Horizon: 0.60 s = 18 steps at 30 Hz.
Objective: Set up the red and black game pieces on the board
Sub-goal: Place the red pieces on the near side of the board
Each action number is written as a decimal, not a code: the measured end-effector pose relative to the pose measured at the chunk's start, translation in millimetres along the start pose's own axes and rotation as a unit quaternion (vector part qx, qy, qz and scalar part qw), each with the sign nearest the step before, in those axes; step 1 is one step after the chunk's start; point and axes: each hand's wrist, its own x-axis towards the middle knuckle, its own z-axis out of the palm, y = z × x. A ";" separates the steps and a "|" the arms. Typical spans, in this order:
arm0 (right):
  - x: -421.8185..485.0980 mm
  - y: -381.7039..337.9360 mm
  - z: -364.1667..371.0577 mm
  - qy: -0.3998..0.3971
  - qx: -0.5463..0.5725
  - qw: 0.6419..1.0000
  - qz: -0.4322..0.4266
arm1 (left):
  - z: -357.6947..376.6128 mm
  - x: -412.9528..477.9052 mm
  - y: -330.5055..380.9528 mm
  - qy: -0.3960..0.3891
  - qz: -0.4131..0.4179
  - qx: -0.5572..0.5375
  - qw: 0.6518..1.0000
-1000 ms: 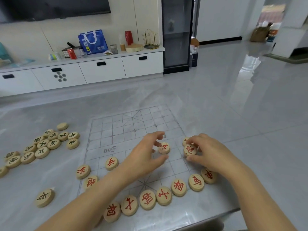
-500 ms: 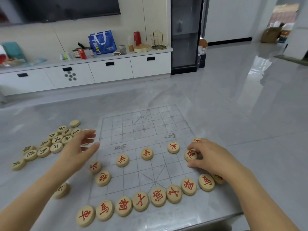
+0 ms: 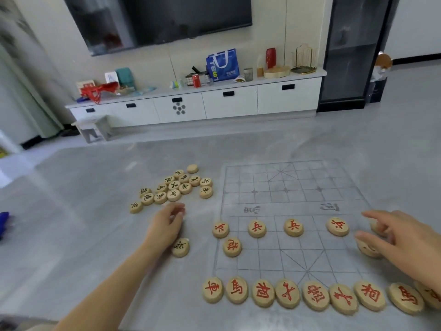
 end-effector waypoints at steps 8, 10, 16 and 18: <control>2.9 -40.5 -1.2 -0.018 0.133 0.991 -0.009 | -9.9 2.9 -27.5 0.005 0.087 0.168 0.982; 9.1 -58.7 2.9 -0.017 0.137 0.989 -0.046 | -9.3 1.2 -32.1 -0.003 0.097 0.186 0.978; 32.5 -95.8 22.2 -0.086 0.090 0.984 -0.126 | -9.4 -10.6 -40.9 -0.016 0.110 0.186 0.976; 43.5 -104.7 34.1 -0.097 0.075 0.982 -0.142 | -8.4 -8.7 -41.8 -0.013 0.112 0.186 0.976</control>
